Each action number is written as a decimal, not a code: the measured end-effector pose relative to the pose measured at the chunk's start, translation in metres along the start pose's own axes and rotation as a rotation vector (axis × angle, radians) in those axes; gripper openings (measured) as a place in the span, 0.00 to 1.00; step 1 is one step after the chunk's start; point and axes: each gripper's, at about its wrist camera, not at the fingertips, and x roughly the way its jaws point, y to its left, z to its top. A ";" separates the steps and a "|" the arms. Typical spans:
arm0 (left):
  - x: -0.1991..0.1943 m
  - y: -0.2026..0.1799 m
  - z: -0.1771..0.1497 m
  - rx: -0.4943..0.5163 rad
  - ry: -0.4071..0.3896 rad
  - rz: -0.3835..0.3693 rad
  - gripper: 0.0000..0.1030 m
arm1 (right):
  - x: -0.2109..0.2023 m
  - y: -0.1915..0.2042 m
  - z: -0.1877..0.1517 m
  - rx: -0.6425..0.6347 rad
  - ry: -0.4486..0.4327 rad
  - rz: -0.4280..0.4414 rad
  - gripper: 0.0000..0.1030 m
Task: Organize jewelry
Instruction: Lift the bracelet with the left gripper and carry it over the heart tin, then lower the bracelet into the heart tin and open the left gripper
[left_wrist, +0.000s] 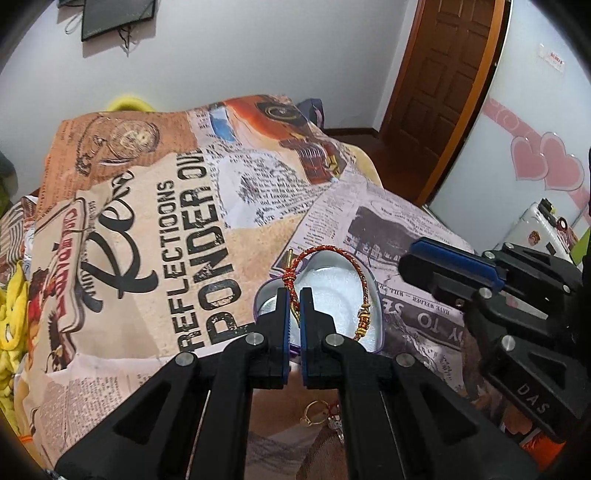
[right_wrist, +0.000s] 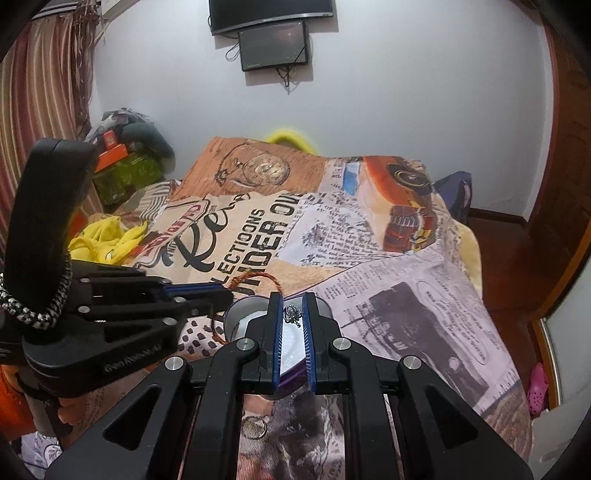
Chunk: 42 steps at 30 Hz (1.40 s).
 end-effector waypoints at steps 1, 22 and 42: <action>0.002 -0.001 0.000 0.005 0.006 0.001 0.03 | 0.003 0.000 0.000 -0.003 0.006 0.004 0.09; 0.029 -0.003 0.000 0.028 0.083 -0.026 0.03 | 0.053 -0.014 -0.008 0.012 0.173 0.098 0.09; -0.007 0.002 -0.005 0.020 0.023 0.024 0.09 | 0.052 -0.008 -0.009 -0.014 0.221 0.066 0.17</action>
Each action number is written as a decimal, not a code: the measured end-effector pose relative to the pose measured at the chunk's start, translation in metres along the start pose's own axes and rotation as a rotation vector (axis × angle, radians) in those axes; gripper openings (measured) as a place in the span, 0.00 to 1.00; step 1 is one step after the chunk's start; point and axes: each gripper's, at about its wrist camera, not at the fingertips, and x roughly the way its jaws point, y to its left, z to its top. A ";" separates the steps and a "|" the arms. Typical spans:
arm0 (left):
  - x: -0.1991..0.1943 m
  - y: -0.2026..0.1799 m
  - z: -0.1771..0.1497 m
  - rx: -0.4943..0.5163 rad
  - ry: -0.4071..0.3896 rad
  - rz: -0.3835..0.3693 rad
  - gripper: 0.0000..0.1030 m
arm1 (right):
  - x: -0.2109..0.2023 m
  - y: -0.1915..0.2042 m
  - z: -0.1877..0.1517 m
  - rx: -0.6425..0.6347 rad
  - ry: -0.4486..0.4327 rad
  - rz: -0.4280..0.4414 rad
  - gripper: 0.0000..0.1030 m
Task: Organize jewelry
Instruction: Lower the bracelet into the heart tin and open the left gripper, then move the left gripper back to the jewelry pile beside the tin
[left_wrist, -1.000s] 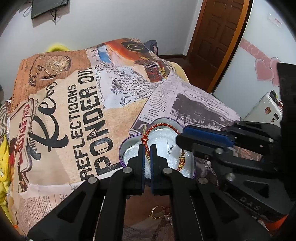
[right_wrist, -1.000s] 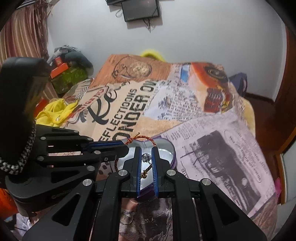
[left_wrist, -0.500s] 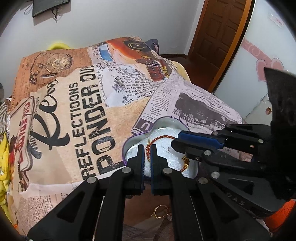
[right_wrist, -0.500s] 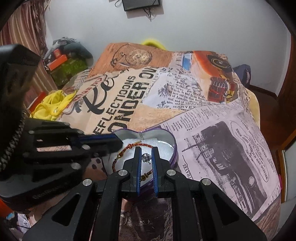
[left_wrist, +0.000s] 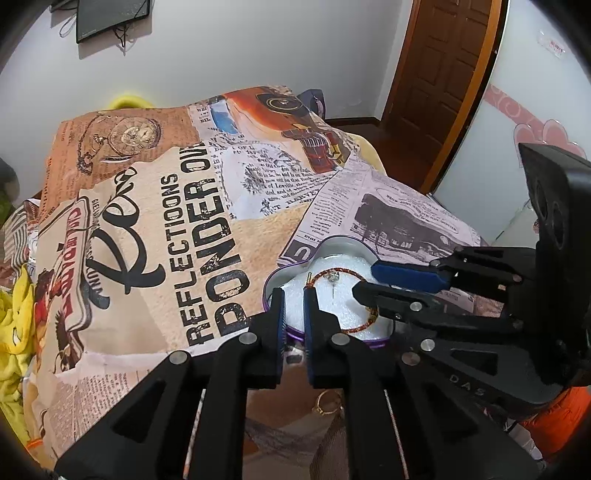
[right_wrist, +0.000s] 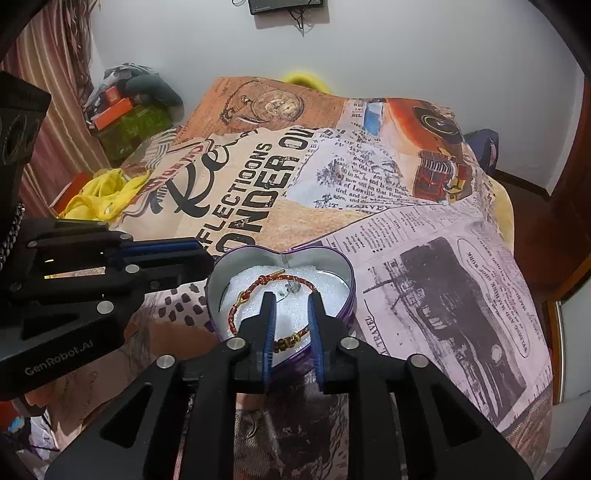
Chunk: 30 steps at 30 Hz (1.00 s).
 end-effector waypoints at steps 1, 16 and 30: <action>-0.002 0.000 -0.001 0.000 -0.003 0.001 0.11 | -0.003 0.001 0.000 -0.002 -0.006 -0.004 0.18; -0.048 -0.014 -0.014 0.007 -0.046 0.031 0.29 | -0.045 0.007 -0.007 0.019 -0.052 -0.048 0.19; -0.068 -0.019 -0.054 -0.004 -0.015 0.036 0.39 | -0.082 0.020 -0.033 0.042 -0.082 -0.067 0.41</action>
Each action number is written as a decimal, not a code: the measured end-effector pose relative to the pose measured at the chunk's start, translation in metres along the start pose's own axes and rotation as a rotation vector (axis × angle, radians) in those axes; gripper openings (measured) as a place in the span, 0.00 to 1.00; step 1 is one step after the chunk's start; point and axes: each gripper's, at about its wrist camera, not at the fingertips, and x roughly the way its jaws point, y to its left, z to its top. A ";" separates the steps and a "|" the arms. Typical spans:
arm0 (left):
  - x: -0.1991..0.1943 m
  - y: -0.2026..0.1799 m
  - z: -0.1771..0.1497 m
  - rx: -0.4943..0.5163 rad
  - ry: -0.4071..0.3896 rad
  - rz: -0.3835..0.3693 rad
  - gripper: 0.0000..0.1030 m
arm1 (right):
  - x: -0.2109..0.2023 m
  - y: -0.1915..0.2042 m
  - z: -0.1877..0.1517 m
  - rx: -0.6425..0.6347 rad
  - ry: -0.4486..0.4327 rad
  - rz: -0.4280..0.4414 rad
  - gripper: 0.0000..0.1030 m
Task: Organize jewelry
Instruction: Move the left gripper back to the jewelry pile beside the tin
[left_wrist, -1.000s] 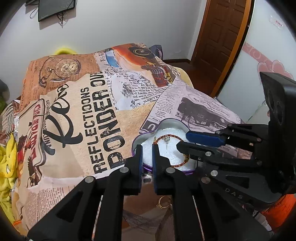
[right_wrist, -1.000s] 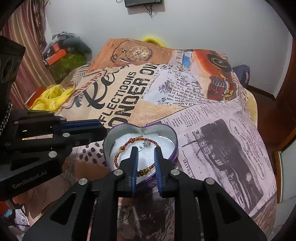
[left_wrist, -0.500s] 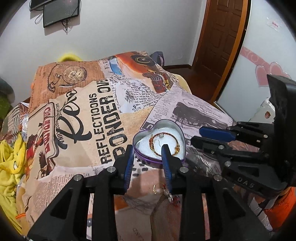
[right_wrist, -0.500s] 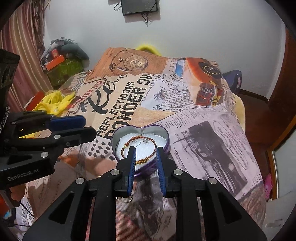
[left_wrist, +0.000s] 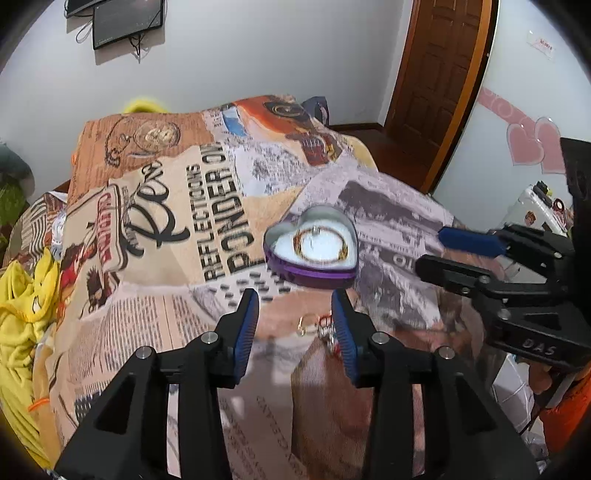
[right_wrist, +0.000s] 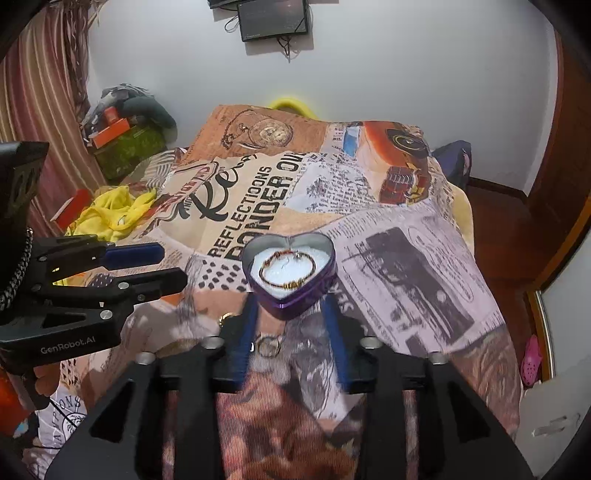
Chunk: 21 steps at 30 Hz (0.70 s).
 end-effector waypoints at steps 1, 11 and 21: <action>0.001 -0.001 -0.002 0.003 0.008 0.001 0.39 | -0.001 0.000 -0.003 0.004 -0.003 -0.001 0.43; 0.027 -0.009 -0.034 0.008 0.107 -0.021 0.39 | 0.007 -0.005 -0.032 0.048 0.055 0.011 0.43; 0.052 -0.018 -0.034 0.003 0.136 -0.049 0.25 | 0.029 -0.008 -0.050 0.065 0.116 0.022 0.43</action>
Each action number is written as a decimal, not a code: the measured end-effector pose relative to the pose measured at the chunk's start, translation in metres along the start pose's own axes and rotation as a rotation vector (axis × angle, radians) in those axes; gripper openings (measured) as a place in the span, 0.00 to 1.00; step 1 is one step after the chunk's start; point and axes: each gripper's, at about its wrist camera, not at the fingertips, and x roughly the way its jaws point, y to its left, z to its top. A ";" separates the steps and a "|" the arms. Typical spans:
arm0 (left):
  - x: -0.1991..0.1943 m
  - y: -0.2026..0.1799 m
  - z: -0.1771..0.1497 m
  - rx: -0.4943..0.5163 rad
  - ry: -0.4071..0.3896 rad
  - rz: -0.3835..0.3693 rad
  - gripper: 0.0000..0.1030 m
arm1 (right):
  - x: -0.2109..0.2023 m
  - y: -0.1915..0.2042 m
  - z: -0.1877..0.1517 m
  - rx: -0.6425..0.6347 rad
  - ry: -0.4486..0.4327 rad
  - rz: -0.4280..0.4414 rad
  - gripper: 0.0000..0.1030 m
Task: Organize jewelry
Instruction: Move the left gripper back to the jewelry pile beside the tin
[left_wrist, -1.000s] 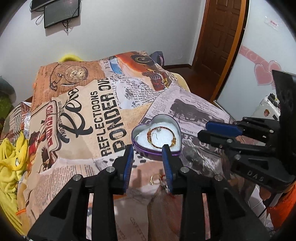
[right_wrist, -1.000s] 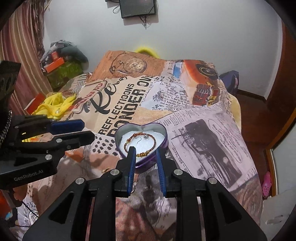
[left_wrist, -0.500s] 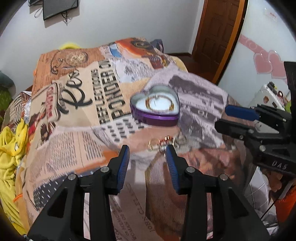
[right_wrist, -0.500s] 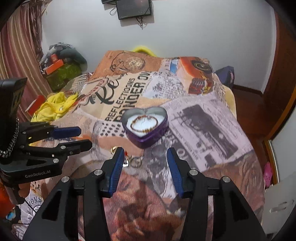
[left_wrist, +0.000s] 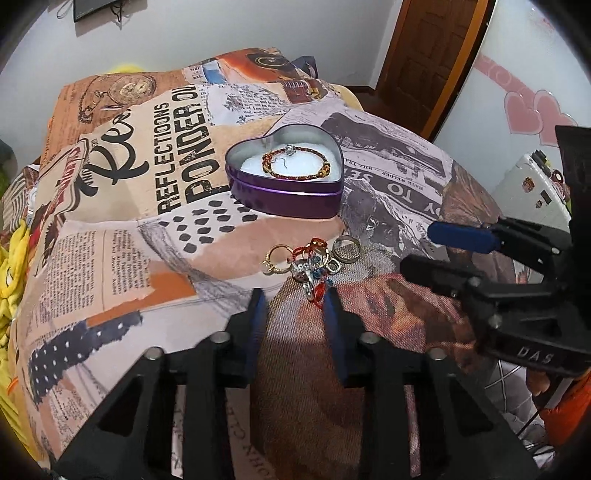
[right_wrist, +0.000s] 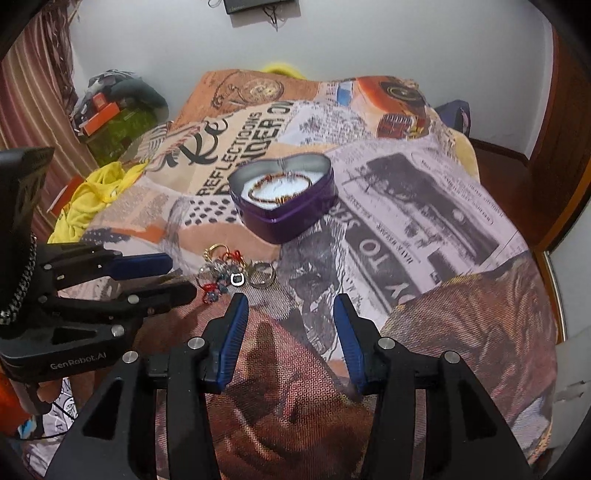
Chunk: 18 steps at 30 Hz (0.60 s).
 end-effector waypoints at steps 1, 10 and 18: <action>0.002 0.001 0.001 -0.005 0.002 0.004 0.24 | 0.002 -0.001 -0.001 0.003 0.004 0.004 0.43; 0.017 0.006 0.009 -0.031 0.022 -0.028 0.22 | 0.011 -0.004 -0.003 0.007 0.019 0.024 0.43; 0.026 0.008 0.017 -0.030 0.023 -0.027 0.22 | 0.016 0.001 -0.001 -0.015 0.015 0.031 0.43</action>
